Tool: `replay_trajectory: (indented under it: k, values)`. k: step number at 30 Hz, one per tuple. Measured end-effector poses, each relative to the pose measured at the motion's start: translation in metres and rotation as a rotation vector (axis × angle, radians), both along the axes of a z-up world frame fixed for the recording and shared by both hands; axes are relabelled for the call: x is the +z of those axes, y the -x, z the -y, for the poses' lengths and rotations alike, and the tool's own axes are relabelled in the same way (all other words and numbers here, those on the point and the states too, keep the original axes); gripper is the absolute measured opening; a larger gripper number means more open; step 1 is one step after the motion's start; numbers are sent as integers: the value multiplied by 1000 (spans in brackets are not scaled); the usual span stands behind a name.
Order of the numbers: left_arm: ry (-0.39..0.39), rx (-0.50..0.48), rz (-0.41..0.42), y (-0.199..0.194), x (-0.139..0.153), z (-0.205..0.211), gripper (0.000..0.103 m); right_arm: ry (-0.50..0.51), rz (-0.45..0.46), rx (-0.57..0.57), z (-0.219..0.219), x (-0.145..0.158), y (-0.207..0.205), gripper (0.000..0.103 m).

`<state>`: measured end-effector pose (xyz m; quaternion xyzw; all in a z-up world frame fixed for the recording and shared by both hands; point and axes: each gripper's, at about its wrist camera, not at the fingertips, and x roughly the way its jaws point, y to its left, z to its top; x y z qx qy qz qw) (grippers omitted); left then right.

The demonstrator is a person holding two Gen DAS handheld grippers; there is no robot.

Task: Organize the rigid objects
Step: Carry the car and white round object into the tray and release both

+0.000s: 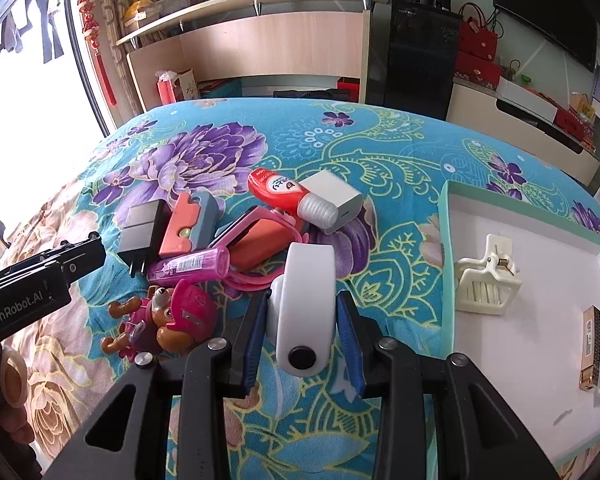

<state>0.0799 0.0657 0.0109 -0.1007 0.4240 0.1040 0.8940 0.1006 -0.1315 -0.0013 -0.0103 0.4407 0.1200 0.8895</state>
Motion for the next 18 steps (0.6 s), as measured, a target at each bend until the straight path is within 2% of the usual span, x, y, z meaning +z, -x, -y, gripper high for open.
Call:
replay_trajectory:
  k: [8, 12, 18]
  values:
    - [2, -68, 73, 2, 22, 26, 79, -17, 52, -67, 27, 18, 3, 37]
    - [23, -182, 110, 1, 32, 63, 79, 9, 64, -144, 56, 24, 5, 37]
    - [-4, -363, 152, 3, 41, 133, 79, 51, 50, -281, 111, 25, 9, 37]
